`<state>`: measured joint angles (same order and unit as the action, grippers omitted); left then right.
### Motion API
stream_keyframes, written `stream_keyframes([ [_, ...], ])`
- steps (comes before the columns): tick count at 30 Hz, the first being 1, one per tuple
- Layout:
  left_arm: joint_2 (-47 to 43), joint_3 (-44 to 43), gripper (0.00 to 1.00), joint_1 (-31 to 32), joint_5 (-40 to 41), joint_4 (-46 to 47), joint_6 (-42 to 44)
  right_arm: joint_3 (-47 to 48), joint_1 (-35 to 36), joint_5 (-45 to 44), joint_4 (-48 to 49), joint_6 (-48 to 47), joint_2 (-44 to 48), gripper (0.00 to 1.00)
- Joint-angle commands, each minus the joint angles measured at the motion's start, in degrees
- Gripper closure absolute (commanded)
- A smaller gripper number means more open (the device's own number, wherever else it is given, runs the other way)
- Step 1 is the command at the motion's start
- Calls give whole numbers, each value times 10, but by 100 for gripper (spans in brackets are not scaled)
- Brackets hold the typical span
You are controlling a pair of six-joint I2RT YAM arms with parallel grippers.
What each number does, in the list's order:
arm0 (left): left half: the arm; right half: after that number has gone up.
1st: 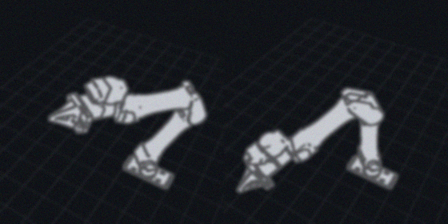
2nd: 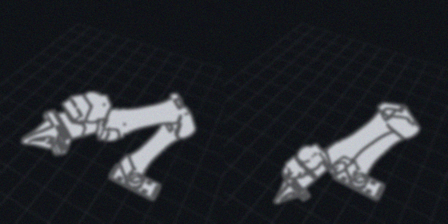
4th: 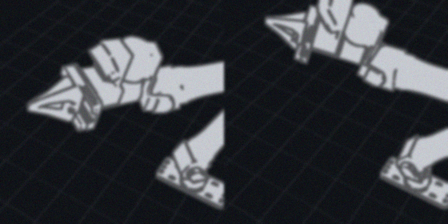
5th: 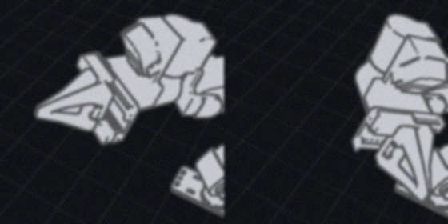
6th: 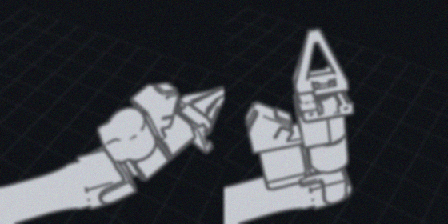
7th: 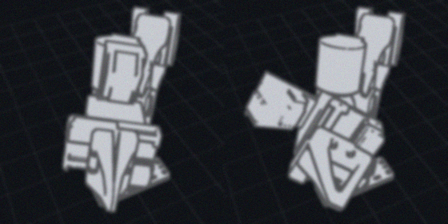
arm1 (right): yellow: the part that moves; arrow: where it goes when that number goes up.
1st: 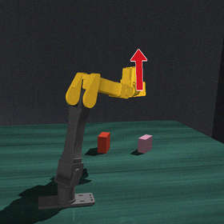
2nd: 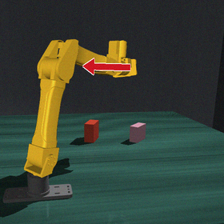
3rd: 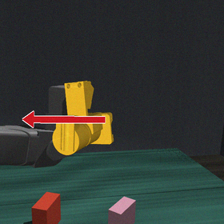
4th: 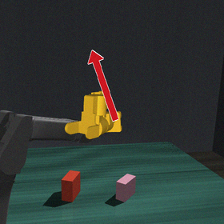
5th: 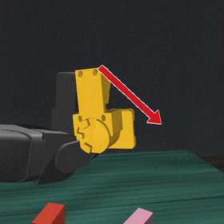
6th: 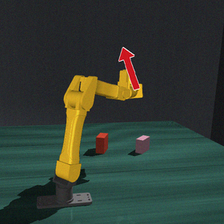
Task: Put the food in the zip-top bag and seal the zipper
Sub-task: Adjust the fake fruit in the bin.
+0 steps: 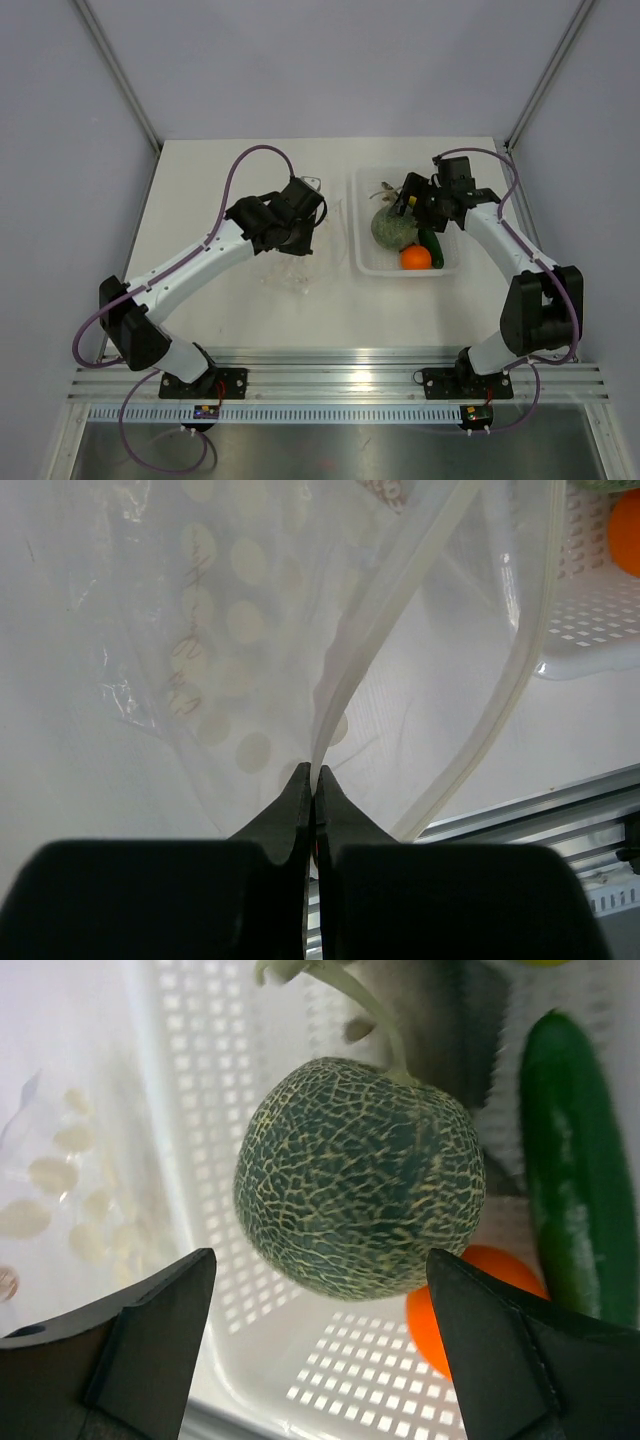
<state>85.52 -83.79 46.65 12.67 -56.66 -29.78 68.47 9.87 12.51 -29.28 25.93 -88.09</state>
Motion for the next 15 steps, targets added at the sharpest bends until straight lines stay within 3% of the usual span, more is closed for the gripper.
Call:
stream_keyframes([
  [1,-17,-3,100,-4,-8,23,11,-3,18,93,15,-11,26,7],
  [4,-16,-2,100,-4,-8,20,14,17,22,67,-17,-39,45,9],
  [7,-17,-2,100,-4,-5,21,15,32,23,-30,-32,-38,61,9],
  [11,-17,-3,100,-5,-3,20,15,77,26,-102,-45,-38,27,12],
  [15,-17,-3,100,-6,-1,18,16,125,73,-160,-61,-100,-18,16],
])
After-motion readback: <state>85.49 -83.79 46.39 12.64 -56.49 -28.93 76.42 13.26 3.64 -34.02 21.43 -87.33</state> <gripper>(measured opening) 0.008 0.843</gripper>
